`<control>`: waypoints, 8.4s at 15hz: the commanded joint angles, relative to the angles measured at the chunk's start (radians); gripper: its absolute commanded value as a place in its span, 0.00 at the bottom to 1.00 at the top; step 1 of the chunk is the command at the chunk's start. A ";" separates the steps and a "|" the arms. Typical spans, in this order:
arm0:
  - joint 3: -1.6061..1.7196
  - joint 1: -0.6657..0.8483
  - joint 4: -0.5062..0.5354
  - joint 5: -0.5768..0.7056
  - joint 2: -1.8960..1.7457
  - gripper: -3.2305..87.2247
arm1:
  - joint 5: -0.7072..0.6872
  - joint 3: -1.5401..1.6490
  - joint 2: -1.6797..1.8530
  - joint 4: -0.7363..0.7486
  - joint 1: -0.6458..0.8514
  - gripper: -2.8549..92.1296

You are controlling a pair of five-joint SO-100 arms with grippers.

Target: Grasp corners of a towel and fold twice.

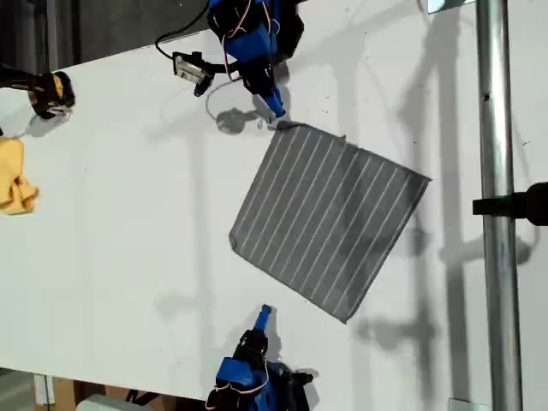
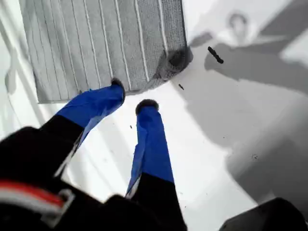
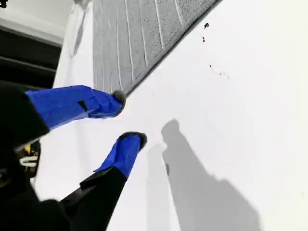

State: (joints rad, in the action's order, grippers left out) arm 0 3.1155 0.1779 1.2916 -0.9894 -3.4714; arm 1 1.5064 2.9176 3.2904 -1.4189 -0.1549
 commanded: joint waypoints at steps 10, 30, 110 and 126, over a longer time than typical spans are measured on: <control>0.002 0.029 0.009 -0.468 -0.006 0.02 | 0.002 -0.014 -0.003 -0.008 0.028 0.14; 0.002 0.048 0.009 -0.443 -0.006 0.02 | -0.026 -0.235 -0.014 0.170 0.247 0.12; -0.097 -0.025 0.041 -0.511 0.000 0.02 | 0.092 -1.655 -2.370 0.031 -0.466 0.03; -1.408 -0.506 -0.114 -0.216 1.536 0.02 | 0.048 -1.671 -2.379 0.044 -0.433 0.03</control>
State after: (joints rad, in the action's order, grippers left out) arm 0 1.8730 -0.2991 1.1351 -1.2318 -1.9926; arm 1 1.5616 1.2548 0.9143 -1.3698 -0.6075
